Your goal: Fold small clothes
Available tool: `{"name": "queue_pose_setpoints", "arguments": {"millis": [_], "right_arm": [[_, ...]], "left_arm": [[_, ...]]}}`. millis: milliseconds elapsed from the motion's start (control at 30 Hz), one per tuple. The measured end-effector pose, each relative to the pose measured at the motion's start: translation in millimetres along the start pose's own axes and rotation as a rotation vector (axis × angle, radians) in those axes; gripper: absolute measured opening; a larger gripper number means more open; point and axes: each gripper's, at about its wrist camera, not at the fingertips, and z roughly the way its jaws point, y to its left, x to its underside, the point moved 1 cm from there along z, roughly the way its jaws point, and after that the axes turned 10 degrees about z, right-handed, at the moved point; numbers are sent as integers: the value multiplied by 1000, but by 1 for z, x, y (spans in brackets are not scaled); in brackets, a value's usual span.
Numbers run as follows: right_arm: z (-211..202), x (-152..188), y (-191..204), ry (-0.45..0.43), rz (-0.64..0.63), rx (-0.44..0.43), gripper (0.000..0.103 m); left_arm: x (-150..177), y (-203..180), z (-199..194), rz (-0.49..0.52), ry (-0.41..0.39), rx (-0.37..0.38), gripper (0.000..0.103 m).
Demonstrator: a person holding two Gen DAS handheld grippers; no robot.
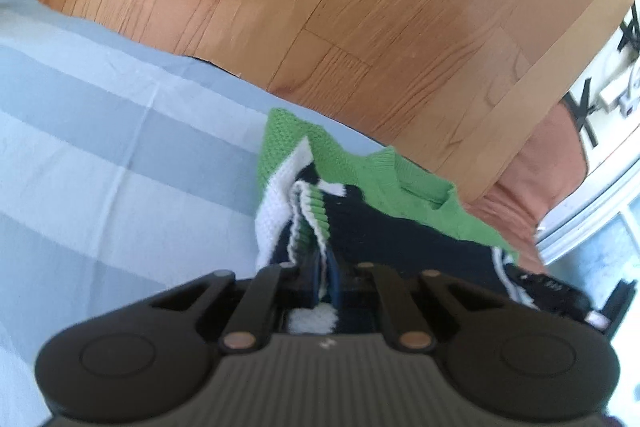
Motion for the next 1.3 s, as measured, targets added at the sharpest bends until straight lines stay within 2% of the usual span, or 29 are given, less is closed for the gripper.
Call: {"name": "queue_pose_setpoints", "arguments": {"millis": [100, 133, 233, 333, 400, 500, 533, 567, 600, 667, 700, 767, 933, 1000, 1100, 1167, 1300], "right_arm": [[0, 0, -1, 3, 6, -7, 5], [-1, 0, -1, 3, 7, -8, 5], [-1, 0, -1, 3, 5, -11, 5], [-1, 0, 0, 1, -3, -9, 5], [-1, 1, 0, -1, -4, -4, 5], [-1, 1, 2, -1, -17, 0, 6], [-2, 1, 2, 2, -19, -6, 8], [-3, 1, 2, 10, -21, -13, 10], [-8, 1, 4, 12, -28, -12, 13], [-25, 8, 11, -18, -60, -21, 26], [-35, 12, 16, -32, -76, -53, 34], [-50, 23, 31, -3, -104, -140, 36], [-58, 71, 88, 173, -327, -247, 36], [-56, 94, 103, 216, -440, -223, 37], [-69, 110, 105, 156, -588, -193, 37], [-84, 103, 96, 198, -544, -190, 37], [-137, 88, 54, 270, -345, -321, 38]], "left_arm": [[-2, -1, -22, -54, -26, 105, 4], [-3, -2, -30, -53, -36, 111, 5], [0, -5, -34, -23, -20, 57, 5], [7, 0, -6, 1, 51, -75, 7], [8, 1, 1, 12, 27, -69, 8], [6, -11, -4, 58, 37, -129, 10], [7, -15, -8, 65, 35, -140, 10], [9, -18, -15, 73, 27, -150, 15], [12, -21, -24, 87, 13, -160, 25], [18, -23, -45, 131, -24, -171, 33], [25, -24, -57, 161, -38, -174, 33], [36, -24, -72, 198, -30, -176, 34], [71, -26, -91, 242, 43, -152, 35], [87, -27, -99, 258, 77, -138, 35], [106, -30, -114, 291, 110, -114, 35], [118, -30, -128, 310, 126, -98, 35], [142, -31, -154, 312, 164, -44, 40]]}}
